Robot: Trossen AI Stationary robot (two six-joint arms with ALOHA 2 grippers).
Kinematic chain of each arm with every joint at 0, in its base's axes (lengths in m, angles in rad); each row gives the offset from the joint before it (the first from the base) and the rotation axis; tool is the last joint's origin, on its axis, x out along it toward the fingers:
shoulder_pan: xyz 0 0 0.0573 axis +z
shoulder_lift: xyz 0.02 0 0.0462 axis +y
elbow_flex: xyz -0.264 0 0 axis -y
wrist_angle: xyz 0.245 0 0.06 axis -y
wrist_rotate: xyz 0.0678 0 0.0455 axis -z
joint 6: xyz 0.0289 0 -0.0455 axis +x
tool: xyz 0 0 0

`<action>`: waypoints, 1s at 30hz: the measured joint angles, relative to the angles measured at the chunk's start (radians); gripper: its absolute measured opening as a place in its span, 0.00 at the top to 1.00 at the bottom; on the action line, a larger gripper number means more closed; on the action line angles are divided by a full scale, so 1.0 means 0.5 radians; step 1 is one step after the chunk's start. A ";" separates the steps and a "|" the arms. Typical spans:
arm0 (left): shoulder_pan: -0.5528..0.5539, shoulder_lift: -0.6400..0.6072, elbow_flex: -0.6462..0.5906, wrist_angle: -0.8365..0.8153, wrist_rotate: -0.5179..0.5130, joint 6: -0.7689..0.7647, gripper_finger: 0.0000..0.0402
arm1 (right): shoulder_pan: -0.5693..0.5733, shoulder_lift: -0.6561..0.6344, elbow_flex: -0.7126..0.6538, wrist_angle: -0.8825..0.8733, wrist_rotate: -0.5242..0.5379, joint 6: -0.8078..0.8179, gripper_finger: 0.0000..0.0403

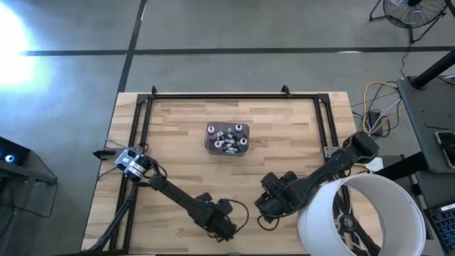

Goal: Pick & Place food coloring
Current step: Put the small yellow food coloring bottle into the black bin

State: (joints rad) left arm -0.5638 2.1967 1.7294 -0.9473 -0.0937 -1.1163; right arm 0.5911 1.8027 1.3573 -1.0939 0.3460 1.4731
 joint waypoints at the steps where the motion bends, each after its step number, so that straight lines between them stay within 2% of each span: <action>1: 0.000 0.000 0.000 -0.005 0.003 0.014 0.63 | 0.000 0.000 -0.004 0.000 0.003 0.008 0.46; 10: 0.011 0.000 -0.001 -0.050 0.048 0.024 0.77 | -0.001 0.000 -0.044 0.013 0.006 0.006 0.46; 23: 0.011 -0.003 0.017 -0.089 0.080 0.019 0.80 | -0.001 0.000 -0.052 0.016 0.010 -0.015 0.46; 30: 0.022 -0.015 0.159 -0.267 0.050 0.103 0.88 | -0.001 0.000 -0.052 0.011 0.047 -0.028 0.46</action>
State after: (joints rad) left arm -0.5525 2.1891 1.8091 -1.0805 -0.0689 -1.0646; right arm 0.5907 1.8027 1.3312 -1.0885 0.3695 1.4593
